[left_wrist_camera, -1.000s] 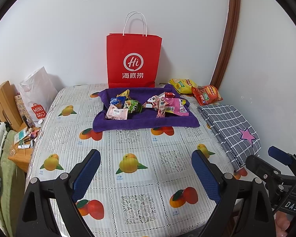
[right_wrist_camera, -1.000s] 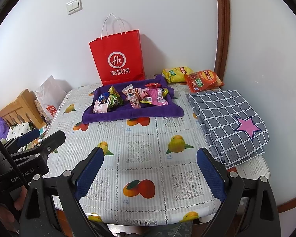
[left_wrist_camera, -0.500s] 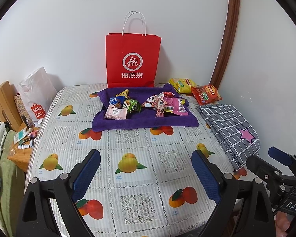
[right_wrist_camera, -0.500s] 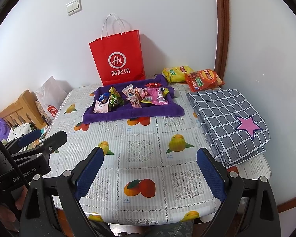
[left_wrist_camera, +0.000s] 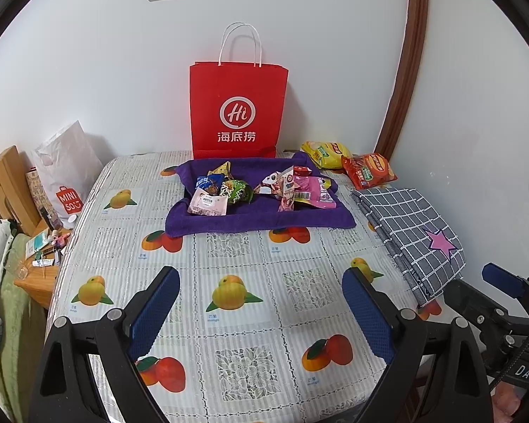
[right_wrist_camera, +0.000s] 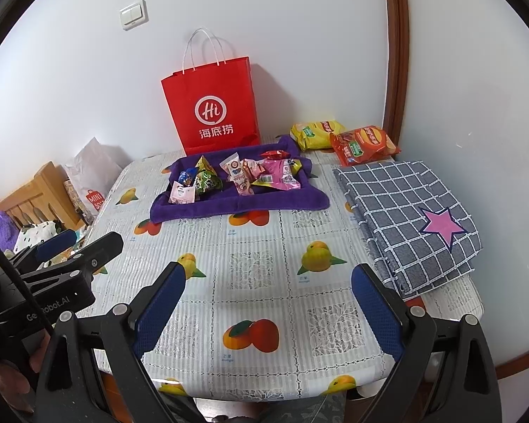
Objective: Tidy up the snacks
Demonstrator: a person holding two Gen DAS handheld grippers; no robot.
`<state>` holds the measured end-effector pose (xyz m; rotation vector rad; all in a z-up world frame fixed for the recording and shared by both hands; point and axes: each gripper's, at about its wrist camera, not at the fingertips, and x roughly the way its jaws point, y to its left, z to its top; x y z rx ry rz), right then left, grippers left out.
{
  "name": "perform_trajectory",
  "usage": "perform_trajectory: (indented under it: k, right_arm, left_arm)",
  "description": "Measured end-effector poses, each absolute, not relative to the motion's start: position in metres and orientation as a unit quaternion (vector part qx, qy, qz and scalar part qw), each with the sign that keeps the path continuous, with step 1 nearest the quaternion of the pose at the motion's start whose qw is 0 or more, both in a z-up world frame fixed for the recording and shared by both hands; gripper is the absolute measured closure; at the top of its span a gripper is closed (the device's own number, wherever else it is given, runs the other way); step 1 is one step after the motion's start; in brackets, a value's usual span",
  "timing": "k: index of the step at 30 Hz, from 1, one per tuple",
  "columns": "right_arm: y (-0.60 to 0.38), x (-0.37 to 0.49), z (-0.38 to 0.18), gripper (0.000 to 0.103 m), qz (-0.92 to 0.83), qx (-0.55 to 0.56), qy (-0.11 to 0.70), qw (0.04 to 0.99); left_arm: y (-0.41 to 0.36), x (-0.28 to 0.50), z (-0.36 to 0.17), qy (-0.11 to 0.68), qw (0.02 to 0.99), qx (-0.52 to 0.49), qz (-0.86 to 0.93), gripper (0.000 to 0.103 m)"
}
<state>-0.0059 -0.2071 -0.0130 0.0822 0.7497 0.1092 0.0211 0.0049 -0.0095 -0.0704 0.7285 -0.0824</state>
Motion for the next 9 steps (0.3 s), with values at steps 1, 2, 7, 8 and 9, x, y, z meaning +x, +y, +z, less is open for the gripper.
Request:
perform_trajectory:
  k: [1, 2, 7, 8, 9]
  right_arm:
    - [-0.2067, -0.0056, -0.0126, 0.009, 0.053, 0.040, 0.365, 0.928]
    - [-0.2061, -0.0064, -0.0129, 0.009, 0.053, 0.040, 0.366, 0.928]
    - [-0.2057, -0.0067, -0.0126, 0.009, 0.052, 0.039, 0.365, 0.929]
    - [-0.2054, -0.0067, -0.0122, 0.009, 0.053, 0.039, 0.364, 0.929]
    - [-0.2052, -0.0062, -0.0117, 0.009, 0.054, 0.038, 0.364, 0.929]
  left_arm:
    - [0.0048, 0.0216, -0.0095, 0.356, 0.933, -0.035, -0.040, 0.009]
    - [0.0054, 0.0222, -0.0090, 0.356, 0.933, -0.036, -0.040, 0.009]
    - [0.0064, 0.0248, -0.0088, 0.354, 0.934, -0.032, -0.037, 0.009]
    - [0.0068, 0.0263, -0.0093, 0.353, 0.934, -0.031, -0.037, 0.009]
    - [0.0067, 0.0282, -0.0106, 0.352, 0.935, -0.029, -0.036, 0.009]
